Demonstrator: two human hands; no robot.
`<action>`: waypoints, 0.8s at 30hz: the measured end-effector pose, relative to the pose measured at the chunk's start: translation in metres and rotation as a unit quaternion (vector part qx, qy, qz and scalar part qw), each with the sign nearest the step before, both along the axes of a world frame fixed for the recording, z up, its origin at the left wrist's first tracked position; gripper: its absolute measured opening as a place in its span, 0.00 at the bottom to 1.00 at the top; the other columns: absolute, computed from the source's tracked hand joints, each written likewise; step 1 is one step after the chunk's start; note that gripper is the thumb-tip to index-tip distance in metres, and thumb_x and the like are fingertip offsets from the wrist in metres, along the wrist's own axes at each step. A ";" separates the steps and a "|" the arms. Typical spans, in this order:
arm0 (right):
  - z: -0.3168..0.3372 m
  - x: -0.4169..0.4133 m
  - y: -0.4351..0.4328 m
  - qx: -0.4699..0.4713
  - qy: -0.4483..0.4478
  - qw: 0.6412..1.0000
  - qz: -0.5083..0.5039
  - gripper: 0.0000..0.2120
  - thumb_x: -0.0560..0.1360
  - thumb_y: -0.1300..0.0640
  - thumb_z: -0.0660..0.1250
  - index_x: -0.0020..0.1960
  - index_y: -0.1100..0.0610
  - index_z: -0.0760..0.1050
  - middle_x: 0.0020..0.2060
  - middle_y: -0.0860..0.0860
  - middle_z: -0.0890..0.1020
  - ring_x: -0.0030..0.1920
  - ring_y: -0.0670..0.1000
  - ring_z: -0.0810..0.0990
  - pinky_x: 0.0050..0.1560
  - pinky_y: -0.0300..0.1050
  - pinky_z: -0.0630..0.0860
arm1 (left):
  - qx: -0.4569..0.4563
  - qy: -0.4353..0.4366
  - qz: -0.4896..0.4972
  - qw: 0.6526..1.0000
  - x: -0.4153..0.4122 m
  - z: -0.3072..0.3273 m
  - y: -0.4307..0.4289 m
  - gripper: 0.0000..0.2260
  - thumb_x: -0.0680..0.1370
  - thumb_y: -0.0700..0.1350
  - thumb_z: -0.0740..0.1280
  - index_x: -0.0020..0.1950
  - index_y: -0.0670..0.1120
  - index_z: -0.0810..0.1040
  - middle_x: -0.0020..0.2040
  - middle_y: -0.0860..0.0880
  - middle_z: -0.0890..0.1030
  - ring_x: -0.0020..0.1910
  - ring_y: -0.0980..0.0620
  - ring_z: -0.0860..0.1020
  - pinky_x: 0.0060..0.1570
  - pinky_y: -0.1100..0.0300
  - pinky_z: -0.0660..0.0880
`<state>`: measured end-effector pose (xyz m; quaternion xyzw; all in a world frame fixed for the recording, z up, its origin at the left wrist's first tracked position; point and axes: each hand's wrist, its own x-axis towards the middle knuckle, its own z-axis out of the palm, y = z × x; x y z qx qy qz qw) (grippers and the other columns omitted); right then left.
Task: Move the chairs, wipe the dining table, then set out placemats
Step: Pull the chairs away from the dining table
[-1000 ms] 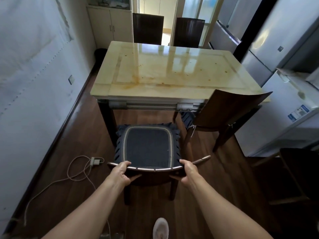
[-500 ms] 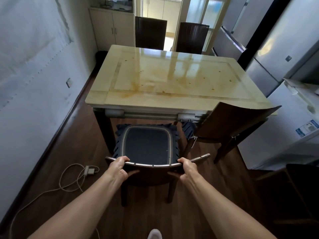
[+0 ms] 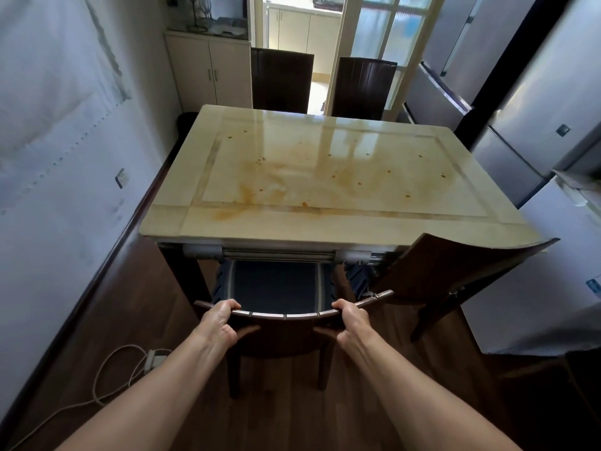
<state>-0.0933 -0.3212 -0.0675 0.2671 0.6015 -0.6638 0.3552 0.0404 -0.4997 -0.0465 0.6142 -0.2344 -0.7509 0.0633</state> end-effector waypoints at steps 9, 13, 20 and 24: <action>-0.012 -0.070 -0.053 -0.003 0.011 1.000 -0.012 0.07 0.73 0.69 0.62 0.46 0.61 0.66 0.50 0.60 0.69 0.46 0.61 0.73 0.24 0.60 0.78 | -0.003 0.005 -0.019 1.000 -0.072 -0.014 -0.056 0.06 0.75 0.32 0.60 0.40 0.40 0.66 0.41 0.41 0.68 0.42 0.41 0.71 0.53 0.35 0.72; -0.015 -0.097 -0.075 -0.001 0.011 1.000 -0.022 0.08 0.72 0.69 0.62 0.49 0.62 0.66 0.53 0.60 0.68 0.51 0.62 0.72 0.26 0.61 0.78 | -0.005 0.013 -0.014 1.000 -0.099 -0.012 -0.077 0.07 0.75 0.31 0.60 0.40 0.40 0.65 0.41 0.42 0.66 0.52 0.39 0.69 0.54 0.34 0.71; -0.018 -0.126 -0.108 -0.005 0.006 1.000 -0.024 0.09 0.72 0.69 0.62 0.50 0.62 0.66 0.60 0.63 0.69 0.58 0.65 0.73 0.30 0.63 0.78 | 0.009 0.011 -0.031 0.999 -0.130 -0.015 -0.119 0.05 0.73 0.32 0.61 0.42 0.39 0.67 0.56 0.38 0.68 0.54 0.38 0.70 0.49 0.34 0.73; -0.017 -0.134 -0.119 -0.005 0.008 1.000 -0.028 0.12 0.72 0.69 0.63 0.54 0.62 0.66 0.64 0.65 0.69 0.60 0.67 0.73 0.27 0.62 0.78 | 0.014 0.016 -0.036 0.999 -0.141 -0.016 -0.130 0.06 0.74 0.32 0.61 0.40 0.40 0.66 0.47 0.40 0.69 0.53 0.39 0.69 0.53 0.35 0.73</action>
